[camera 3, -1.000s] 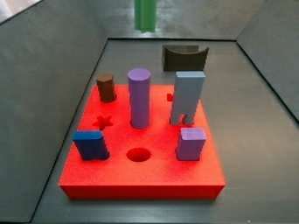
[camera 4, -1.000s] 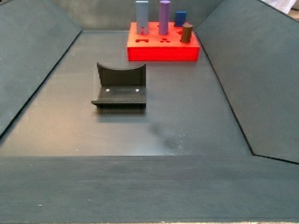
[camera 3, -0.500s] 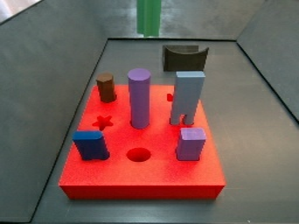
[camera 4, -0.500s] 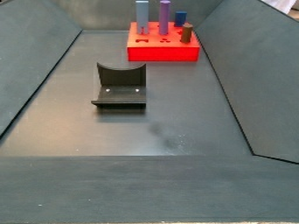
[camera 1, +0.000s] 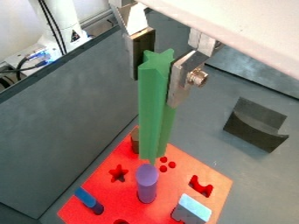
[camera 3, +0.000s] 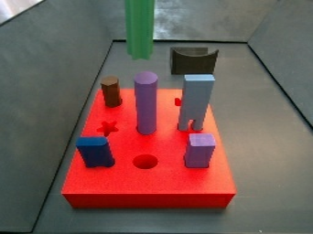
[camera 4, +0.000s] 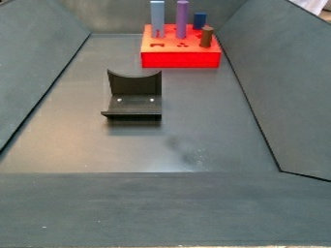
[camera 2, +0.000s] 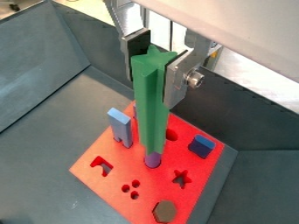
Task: Pick up the star object. Move up. Move to above the board. Insert the star object.
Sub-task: Insert the star object.
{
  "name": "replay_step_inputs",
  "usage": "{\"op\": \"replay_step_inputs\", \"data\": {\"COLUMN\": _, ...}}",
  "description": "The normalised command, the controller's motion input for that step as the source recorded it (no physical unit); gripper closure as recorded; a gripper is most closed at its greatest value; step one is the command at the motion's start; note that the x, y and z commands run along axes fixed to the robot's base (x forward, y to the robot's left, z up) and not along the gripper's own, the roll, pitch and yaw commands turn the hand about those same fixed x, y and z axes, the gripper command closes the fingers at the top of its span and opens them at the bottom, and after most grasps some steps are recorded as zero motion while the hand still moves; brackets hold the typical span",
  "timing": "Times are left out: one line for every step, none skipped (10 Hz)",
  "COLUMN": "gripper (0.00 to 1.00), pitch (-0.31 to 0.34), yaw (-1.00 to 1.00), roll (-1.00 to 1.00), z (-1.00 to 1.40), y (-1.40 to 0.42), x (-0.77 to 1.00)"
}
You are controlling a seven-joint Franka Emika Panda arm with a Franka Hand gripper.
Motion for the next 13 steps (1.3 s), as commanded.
{"op": "replay_step_inputs", "data": {"gripper": 1.00, "pitch": 0.000, "yaw": -0.12, "roll": 0.03, "z": 0.14, "y": 0.00, "x": -0.33}}
{"op": "replay_step_inputs", "data": {"gripper": 1.00, "pitch": -0.026, "yaw": -0.45, "roll": 0.01, "z": 0.56, "y": 0.00, "x": -0.51}}
{"op": "replay_step_inputs", "data": {"gripper": 1.00, "pitch": -0.096, "yaw": -0.46, "roll": 0.00, "z": 0.20, "y": 0.00, "x": -0.62}}
{"op": "replay_step_inputs", "data": {"gripper": 1.00, "pitch": -0.076, "yaw": 0.00, "roll": -0.03, "z": -0.03, "y": -0.05, "x": 0.00}}
{"op": "replay_step_inputs", "data": {"gripper": 1.00, "pitch": -0.097, "yaw": 0.00, "roll": 0.02, "z": -0.67, "y": -0.19, "x": -0.22}}
{"op": "replay_step_inputs", "data": {"gripper": 1.00, "pitch": -0.007, "yaw": -0.29, "roll": 0.04, "z": -0.87, "y": -0.29, "x": -0.36}}
{"op": "replay_step_inputs", "data": {"gripper": 1.00, "pitch": 0.000, "yaw": -0.25, "roll": -0.01, "z": -0.55, "y": -0.21, "x": 0.00}}
{"op": "replay_step_inputs", "data": {"gripper": 1.00, "pitch": 0.000, "yaw": -0.05, "roll": 0.00, "z": -0.22, "y": -0.06, "x": 0.06}}
{"op": "replay_step_inputs", "data": {"gripper": 1.00, "pitch": 0.000, "yaw": 0.02, "roll": -0.04, "z": -0.03, "y": 0.00, "x": 0.00}}
{"op": "replay_step_inputs", "data": {"gripper": 1.00, "pitch": 0.014, "yaw": -0.09, "roll": 0.02, "z": -0.53, "y": 0.00, "x": 0.00}}
{"op": "replay_step_inputs", "data": {"gripper": 1.00, "pitch": 0.017, "yaw": -0.42, "roll": 0.00, "z": -0.43, "y": 0.00, "x": -0.13}}
{"op": "replay_step_inputs", "data": {"gripper": 1.00, "pitch": 0.000, "yaw": 0.00, "roll": 0.00, "z": -0.05, "y": 0.00, "x": -0.03}}
{"op": "replay_step_inputs", "data": {"gripper": 1.00, "pitch": 0.066, "yaw": -0.55, "roll": 0.04, "z": -0.31, "y": -0.01, "x": -0.27}}
